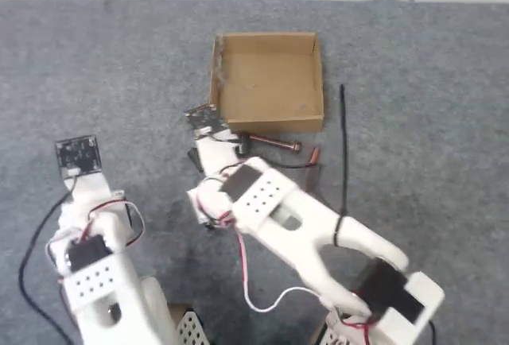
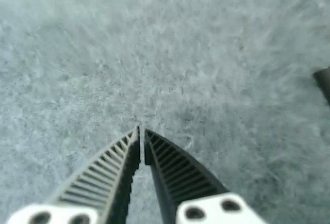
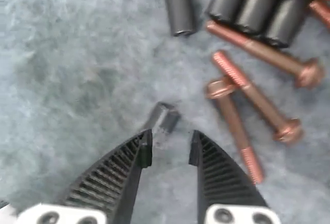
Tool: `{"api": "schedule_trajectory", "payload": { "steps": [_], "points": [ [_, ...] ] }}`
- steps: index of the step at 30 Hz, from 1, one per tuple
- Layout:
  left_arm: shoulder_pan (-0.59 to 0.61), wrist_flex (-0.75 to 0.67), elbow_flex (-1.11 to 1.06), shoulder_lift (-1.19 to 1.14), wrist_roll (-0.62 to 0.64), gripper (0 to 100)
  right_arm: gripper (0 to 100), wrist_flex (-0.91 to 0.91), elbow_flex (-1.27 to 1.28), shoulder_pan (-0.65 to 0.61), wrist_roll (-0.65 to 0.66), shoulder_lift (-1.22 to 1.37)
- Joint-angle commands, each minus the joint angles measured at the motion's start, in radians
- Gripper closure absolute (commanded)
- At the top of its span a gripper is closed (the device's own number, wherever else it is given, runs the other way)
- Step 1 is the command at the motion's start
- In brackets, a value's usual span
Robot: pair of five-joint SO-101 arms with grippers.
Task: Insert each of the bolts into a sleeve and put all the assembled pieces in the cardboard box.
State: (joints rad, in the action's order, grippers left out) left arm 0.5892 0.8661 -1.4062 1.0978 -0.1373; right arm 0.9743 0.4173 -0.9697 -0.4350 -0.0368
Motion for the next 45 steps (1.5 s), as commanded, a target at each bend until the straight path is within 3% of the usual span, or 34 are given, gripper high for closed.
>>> {"api": "schedule_trajectory", "payload": {
  "steps": [1, 9, 33, 41, 45],
  "points": [
    [-0.003, -0.068, 0.085, -0.152, 0.003, 99, 87.2, 0.028, -0.098, -0.041, -0.038, 0.036],
    [-0.003, -0.072, 0.174, -0.328, 0.003, 99, 84.4, 0.028, -0.129, -0.039, -0.074, 0.154],
    [-0.032, -0.097, 0.173, -0.336, 0.003, 99, 84.8, -0.07, -0.14, 0.013, -0.074, 0.252],
    [-0.032, -0.097, 0.171, -0.336, 0.003, 99, 99.1, -0.071, -0.138, 0.016, -0.075, 0.26],
    [-0.032, -0.097, 0.171, -0.336, 0.003, 99, 95.6, -0.068, -0.141, 0.016, -0.074, 0.289]
  ]
}}
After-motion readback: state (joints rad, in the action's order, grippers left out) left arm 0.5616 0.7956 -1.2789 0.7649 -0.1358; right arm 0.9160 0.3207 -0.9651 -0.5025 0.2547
